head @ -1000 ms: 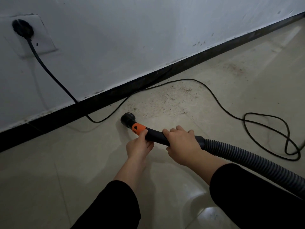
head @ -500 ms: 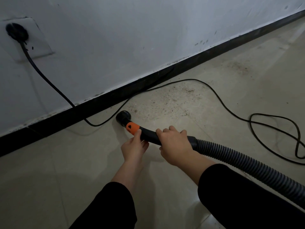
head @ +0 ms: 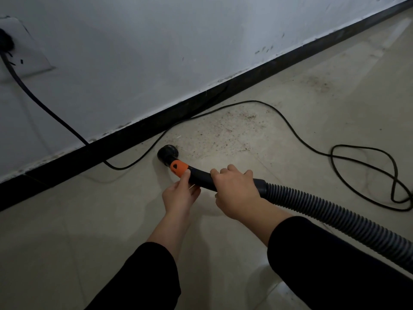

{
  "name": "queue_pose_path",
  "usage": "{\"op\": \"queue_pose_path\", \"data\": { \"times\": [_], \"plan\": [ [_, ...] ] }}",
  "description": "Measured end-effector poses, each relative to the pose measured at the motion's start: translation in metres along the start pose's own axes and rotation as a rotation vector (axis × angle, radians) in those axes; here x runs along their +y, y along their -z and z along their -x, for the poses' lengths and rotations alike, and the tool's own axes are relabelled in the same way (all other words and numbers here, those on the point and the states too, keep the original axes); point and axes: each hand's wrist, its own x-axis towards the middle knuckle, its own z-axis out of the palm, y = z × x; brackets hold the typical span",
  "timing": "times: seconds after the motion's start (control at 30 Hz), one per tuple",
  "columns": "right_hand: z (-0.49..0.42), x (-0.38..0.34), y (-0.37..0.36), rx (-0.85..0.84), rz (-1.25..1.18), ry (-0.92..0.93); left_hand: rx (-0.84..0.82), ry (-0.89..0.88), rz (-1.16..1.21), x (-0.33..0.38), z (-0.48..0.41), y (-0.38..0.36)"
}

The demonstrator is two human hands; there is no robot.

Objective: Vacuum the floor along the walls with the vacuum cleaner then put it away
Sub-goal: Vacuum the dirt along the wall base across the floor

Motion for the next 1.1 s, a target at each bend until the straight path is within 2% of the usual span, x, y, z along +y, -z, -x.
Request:
{"op": "queue_pose_path", "data": {
  "times": [1.1],
  "plan": [
    [0.034,0.046,0.004,-0.03,0.052,-0.103,-0.137,0.076,-0.049,-0.031,0.022,-0.036]
  ]
}}
